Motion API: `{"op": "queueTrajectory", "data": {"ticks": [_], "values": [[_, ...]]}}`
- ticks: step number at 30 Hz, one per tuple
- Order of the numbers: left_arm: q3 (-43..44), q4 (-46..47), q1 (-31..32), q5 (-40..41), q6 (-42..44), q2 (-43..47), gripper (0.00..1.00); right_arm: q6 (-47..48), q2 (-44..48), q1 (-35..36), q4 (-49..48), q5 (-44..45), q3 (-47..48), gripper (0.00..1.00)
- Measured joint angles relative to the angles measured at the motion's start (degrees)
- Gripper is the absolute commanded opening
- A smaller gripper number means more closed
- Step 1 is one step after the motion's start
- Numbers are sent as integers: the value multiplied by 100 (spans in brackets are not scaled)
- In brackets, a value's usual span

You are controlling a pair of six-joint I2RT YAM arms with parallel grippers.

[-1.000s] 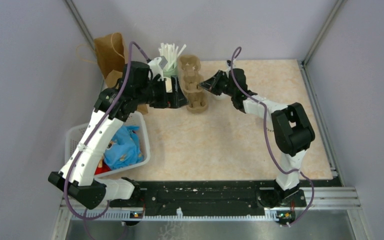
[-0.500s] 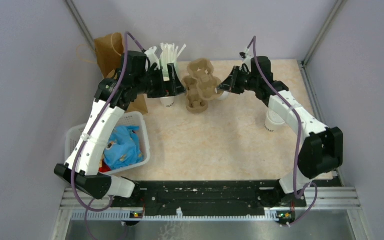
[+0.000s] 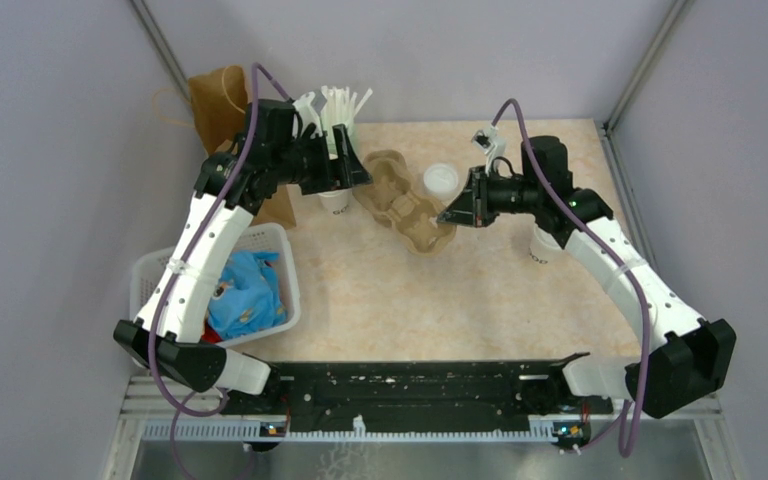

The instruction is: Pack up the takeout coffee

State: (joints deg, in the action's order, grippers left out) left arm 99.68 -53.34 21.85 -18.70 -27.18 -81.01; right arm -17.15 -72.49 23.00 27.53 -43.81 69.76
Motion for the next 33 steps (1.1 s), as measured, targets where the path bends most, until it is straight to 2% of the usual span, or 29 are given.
{"op": "queueTrajectory", "data": {"ticks": [2, 6, 14, 22, 25, 26, 30, 33], "values": [[-44, 9, -7, -37, 7, 0, 76, 26, 15, 15, 13, -114, -63, 0], [-151, -7, -35, -173, 9, -7, 68, 96, 35, 22, 44, -334, -114, 0], [-374, 31, -70, -599, -22, -15, 48, 208, 221, 22, 85, -662, -162, 0], [-455, 66, -96, -752, -146, -13, 11, 208, 236, 26, 72, -815, -291, 0], [-455, 107, -94, -855, -170, -9, 4, 203, 234, 42, 101, -817, -304, 0], [-455, 107, -96, -859, -170, -9, 2, 201, 234, 46, 105, -817, -304, 2], [-459, 107, -118, -872, -179, 31, 0, 103, 234, 50, 116, -739, -304, 46], [-476, 125, -146, -826, -192, 98, 0, -199, 234, 28, 232, -466, -302, 68]]}}
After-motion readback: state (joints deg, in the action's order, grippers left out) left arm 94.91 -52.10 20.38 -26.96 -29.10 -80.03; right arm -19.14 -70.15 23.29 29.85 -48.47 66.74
